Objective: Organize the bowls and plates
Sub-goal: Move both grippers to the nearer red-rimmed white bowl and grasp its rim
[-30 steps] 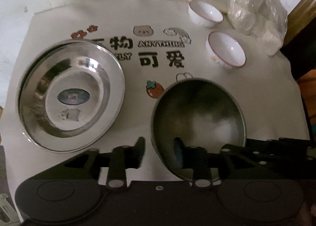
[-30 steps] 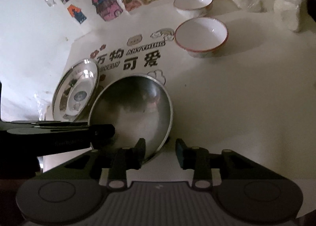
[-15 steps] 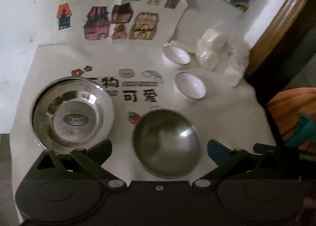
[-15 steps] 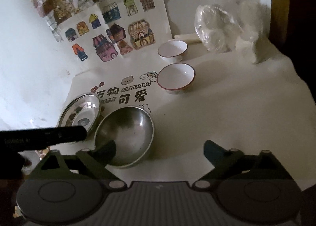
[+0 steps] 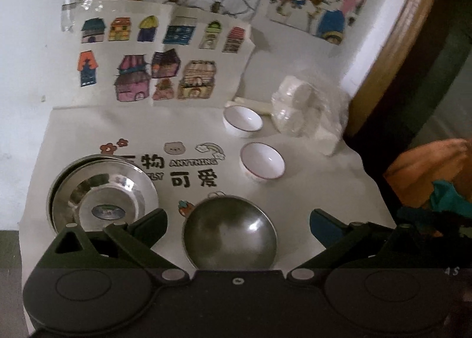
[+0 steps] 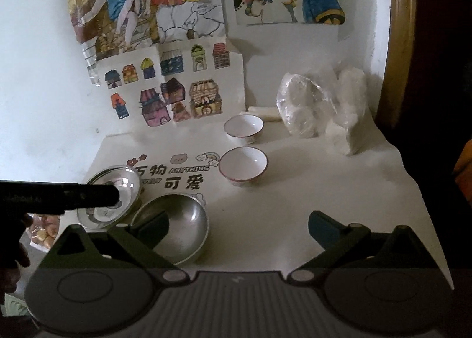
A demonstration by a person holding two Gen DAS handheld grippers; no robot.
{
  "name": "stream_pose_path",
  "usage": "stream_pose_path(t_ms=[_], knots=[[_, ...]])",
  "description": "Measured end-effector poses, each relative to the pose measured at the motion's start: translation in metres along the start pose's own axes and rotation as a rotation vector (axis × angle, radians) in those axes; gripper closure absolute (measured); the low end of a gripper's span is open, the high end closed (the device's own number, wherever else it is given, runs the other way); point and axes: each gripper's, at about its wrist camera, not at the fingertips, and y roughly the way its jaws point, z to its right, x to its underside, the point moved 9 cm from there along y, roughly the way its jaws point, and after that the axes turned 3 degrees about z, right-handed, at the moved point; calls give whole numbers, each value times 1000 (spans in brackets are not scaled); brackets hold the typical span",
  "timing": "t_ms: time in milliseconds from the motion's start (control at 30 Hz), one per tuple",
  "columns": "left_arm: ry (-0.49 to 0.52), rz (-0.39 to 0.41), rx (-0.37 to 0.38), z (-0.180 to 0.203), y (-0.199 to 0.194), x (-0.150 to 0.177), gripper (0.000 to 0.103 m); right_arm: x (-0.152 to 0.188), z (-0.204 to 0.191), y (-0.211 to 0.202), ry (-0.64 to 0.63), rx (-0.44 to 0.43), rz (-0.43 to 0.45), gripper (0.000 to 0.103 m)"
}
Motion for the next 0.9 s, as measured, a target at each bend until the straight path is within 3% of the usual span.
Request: stream_pose_path(t_ms=[233,433,567,900], knots=[[-24,-27,-48,11,41,-14,1,-9,33,30,-27,-32,-42,0],[-37,-70,-114,30,89,-35,1,-38,85,69,-2,-68,-58,0],[-101,-122,-135,36,119,-37,1,-37,110,98,11,-93,-115,0],[-191,-218,-310,23,178,-33,1,-31,123,151,17,-165,-182,0]])
